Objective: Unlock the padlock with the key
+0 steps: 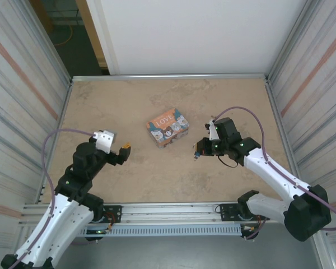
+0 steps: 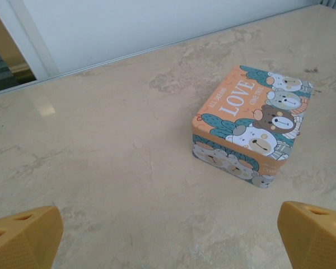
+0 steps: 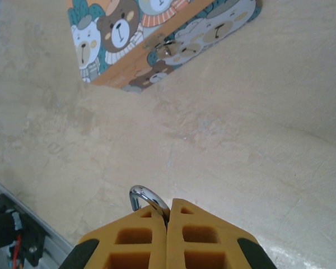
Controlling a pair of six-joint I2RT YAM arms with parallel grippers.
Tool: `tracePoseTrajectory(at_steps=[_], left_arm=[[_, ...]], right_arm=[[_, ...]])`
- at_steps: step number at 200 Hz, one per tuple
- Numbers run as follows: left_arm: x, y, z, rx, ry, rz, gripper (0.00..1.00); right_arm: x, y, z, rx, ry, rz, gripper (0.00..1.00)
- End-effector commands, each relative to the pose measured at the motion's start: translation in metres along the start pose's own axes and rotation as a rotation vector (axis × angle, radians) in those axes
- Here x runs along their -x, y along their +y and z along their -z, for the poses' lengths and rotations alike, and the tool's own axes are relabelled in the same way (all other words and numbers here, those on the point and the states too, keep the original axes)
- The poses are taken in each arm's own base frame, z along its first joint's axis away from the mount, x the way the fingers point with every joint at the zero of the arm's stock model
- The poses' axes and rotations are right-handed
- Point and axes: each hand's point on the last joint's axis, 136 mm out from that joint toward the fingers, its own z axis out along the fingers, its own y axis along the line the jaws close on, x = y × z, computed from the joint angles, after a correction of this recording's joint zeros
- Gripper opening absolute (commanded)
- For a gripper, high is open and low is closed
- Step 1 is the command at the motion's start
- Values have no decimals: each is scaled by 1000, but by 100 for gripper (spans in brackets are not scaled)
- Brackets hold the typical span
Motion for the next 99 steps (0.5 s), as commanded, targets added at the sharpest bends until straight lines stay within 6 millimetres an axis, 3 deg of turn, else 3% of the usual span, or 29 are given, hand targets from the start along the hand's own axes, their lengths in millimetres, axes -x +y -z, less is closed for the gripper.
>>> tracePoseTrajectory(at_steps=[1,59,99], left_arm=[[6,2,-2,-10,-30,6,99],[2,7,-5,-6,-25,48,99],[1,7,-7,-12,-15,53,99]], right_arm=[[-9,7,4,13,58,10,0],[-19,8,3,1,135,-6,0],[-38,4,-10,-35,264,-59,0]])
